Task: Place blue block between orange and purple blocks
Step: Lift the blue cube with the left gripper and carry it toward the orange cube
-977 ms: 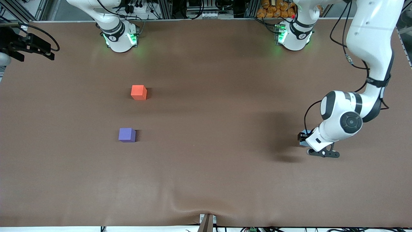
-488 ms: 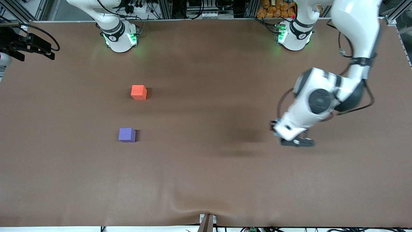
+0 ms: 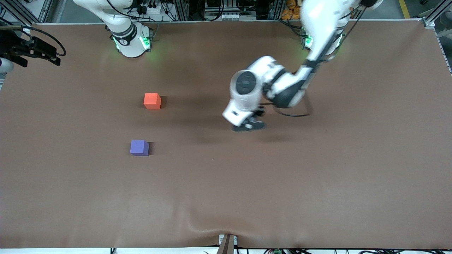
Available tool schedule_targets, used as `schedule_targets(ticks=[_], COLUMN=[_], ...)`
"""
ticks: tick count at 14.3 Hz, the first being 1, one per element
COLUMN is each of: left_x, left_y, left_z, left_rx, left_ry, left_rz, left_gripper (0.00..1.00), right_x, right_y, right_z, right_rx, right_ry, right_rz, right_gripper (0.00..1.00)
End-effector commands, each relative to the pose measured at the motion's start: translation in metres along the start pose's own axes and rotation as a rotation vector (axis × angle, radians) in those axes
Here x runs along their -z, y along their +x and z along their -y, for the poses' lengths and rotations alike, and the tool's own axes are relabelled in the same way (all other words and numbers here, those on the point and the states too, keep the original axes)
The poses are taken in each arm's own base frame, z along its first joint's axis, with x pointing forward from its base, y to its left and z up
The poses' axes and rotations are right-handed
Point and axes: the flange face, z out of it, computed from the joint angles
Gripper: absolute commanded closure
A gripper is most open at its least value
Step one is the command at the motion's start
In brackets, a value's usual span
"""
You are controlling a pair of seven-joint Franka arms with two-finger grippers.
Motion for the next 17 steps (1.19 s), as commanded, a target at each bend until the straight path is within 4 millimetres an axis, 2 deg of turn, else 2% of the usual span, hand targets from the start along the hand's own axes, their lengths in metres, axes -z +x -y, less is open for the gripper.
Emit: schedule_targets(ticks=[1, 4, 6, 7, 8, 9, 10, 11, 13, 14, 16, 17], left_x=[-0.023, -0.059, -0.074, -0.076, -0.074, -0.069, -0.057, -0.038, 0.002, 0.027, 0.08, 0.103], left_y=[0.0, -0.021, -0.03, -0.029, -0.03, -0.03, -0.03, -0.03, -0.023, -0.015, 0.011, 0.031], left_z=[-0.042, -0.07, -0.079, -0.077, -0.078, -0.079, -0.079, -0.078, -0.067, -0.054, -0.014, 0.013], left_rx=[0.016, -0.032, -0.028, -0.011, -0.01, -0.012, -0.009, -0.007, 0.011, 0.028, 0.078, 0.099], left_ry=[-0.033, -0.066, -0.073, -0.068, -0.071, -0.076, -0.086, -0.098, -0.094, -0.076, -0.05, -0.041], left_rz=[-0.05, -0.098, -0.112, -0.114, -0.115, -0.122, -0.129, -0.141, -0.153, -0.163, -0.169, -0.161], left_gripper=[1.0, 1.0, 0.99, 0.77, 0.14, 0.0, 0.0, 0.0, 0.0, 0.0, 0.0, 0.0], right_x=[-0.001, -0.001, -0.022, -0.02, -0.021, -0.026, -0.047, -0.083, -0.087, -0.089, -0.102, -0.109], right_y=[-0.003, -0.001, 0.02, 0.02, 0.02, 0.026, 0.044, 0.07, 0.075, 0.076, 0.077, 0.078], right_z=[0.0, 0.003, 0.003, 0.002, 0.0, 0.0, 0.0, 0.001, 0.008, 0.024, 0.064, 0.082], right_rx=[-0.016, -0.005, -0.001, -0.011, -0.014, -0.005, 0.0, 0.003, 0.023, 0.042, 0.09, 0.044], right_ry=[-0.003, -0.004, -0.027, -0.044, -0.043, -0.044, -0.042, -0.036, -0.027, -0.029, 0.011, 0.045], right_rz=[0.004, -0.003, 0.041, 0.039, 0.041, 0.048, 0.086, 0.167, 0.176, 0.176, 0.197, 0.202], right_gripper=[0.0, 0.0, 0.0, 0.0, 0.0, 0.0, 0.0, 0.0, 0.0, 0.0, 0.0, 0.0])
